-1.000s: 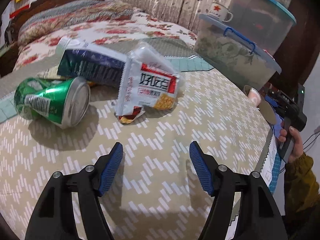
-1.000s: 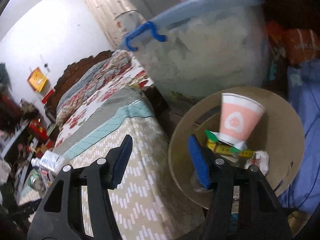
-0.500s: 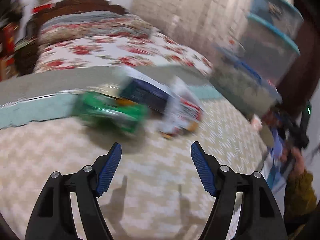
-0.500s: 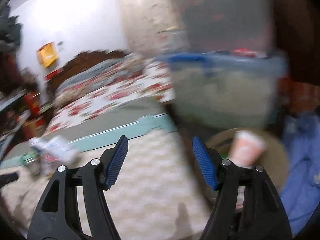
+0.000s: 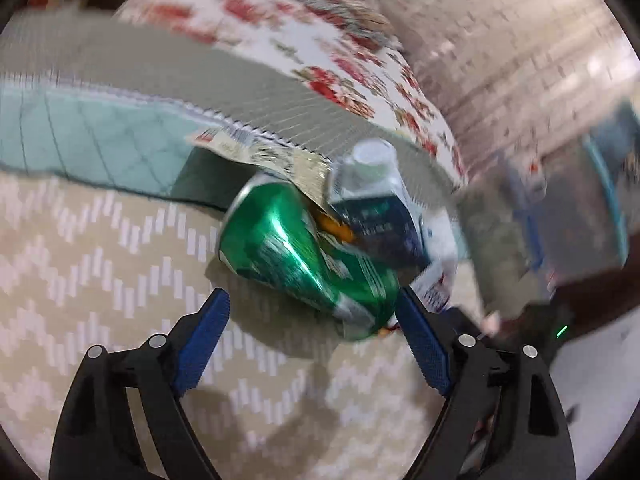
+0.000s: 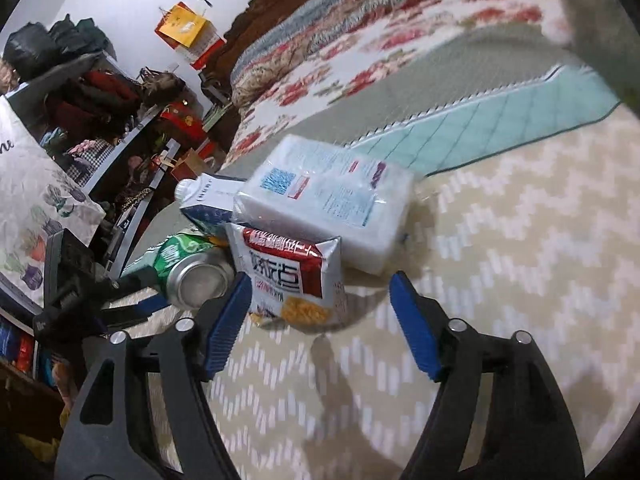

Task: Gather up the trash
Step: 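Grasp the green can with the left tool while the right tool grasps the red-white snack bag, then carry the can and snack bag to the wastebasket and open both tools to drop them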

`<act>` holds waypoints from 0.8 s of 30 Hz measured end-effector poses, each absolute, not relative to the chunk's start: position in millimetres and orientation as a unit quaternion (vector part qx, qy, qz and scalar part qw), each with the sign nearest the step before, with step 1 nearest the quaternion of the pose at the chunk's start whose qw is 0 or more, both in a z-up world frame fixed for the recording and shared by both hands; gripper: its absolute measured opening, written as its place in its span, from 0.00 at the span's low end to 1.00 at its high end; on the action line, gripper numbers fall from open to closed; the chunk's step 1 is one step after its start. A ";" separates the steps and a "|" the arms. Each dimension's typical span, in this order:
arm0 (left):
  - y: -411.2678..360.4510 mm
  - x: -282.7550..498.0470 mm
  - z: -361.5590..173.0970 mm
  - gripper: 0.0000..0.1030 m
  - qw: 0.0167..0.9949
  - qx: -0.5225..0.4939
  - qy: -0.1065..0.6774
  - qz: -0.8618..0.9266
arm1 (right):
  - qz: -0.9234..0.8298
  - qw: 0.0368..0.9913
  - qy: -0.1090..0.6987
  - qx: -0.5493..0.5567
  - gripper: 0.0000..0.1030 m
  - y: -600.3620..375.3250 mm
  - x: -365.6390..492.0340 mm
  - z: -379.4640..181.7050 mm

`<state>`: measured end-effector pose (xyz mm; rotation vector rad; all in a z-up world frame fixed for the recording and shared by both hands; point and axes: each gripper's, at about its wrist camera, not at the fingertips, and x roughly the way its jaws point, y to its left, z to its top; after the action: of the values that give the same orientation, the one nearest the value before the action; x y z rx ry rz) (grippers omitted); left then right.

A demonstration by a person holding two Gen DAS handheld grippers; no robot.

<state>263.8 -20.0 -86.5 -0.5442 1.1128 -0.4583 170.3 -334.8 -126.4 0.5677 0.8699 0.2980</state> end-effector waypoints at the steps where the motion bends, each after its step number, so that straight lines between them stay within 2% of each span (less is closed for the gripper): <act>1: -18.4 268.1 -89.4 0.82 0.781 -0.272 0.519 -0.214 | 0.143 0.855 0.417 0.274 0.72 -331.6 173.0 -128.8; 4: -23.1 276.2 -93.0 0.81 0.773 -0.294 0.520 -0.216 | 0.150 0.851 0.418 0.280 0.72 -320.5 180.0 -136.2; 5: -26.1 277.4 -94.1 0.79 0.775 -0.293 0.520 -0.208 | 0.154 0.852 0.416 0.278 0.69 -315.5 181.2 -136.8; 6: -28.3 277.2 -94.7 0.66 0.777 -0.291 0.519 -0.204 | 0.158 0.851 0.417 0.279 0.49 -314.4 184.5 -136.6; 7: -31.1 276.5 -96.1 0.53 0.777 -0.291 0.518 -0.209 | 0.169 0.845 0.421 0.282 0.35 -310.3 184.2 -138.3; 8: -32.6 276.2 -95.9 0.33 0.771 -0.299 0.516 -0.224 | 0.178 0.841 0.424 0.286 0.30 -306.9 181.6 -139.5; 9: -32.7 273.2 -93.8 0.21 0.768 -0.305 0.511 -0.236 | 0.182 0.842 0.419 0.286 0.27 -306.8 175.6 -137.7; 10: -32.7 270.1 -91.5 0.17 0.770 -0.302 0.508 -0.240 | 0.185 0.845 0.415 0.282 0.26 -304.4 170.4 -136.1; 16: -36.7 229.9 -77.8 0.14 0.805 -0.235 0.491 -0.237 | 0.187 0.867 0.378 0.268 0.20 -299.0 116.4 -119.1; 18: -38.2 213.7 -76.6 0.14 0.809 -0.219 0.490 -0.239 | 0.181 0.869 0.367 0.279 0.14 -304.4 94.1 -117.4; 24: -74.8 171.1 -63.0 0.14 0.819 -0.147 0.481 -0.276 | 0.143 0.883 0.334 0.297 0.13 -337.2 42.1 -108.7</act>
<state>171.1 -74.8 -63.0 -0.3130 1.0251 -0.5876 42.1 -337.2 -108.7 0.6180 0.6958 0.2967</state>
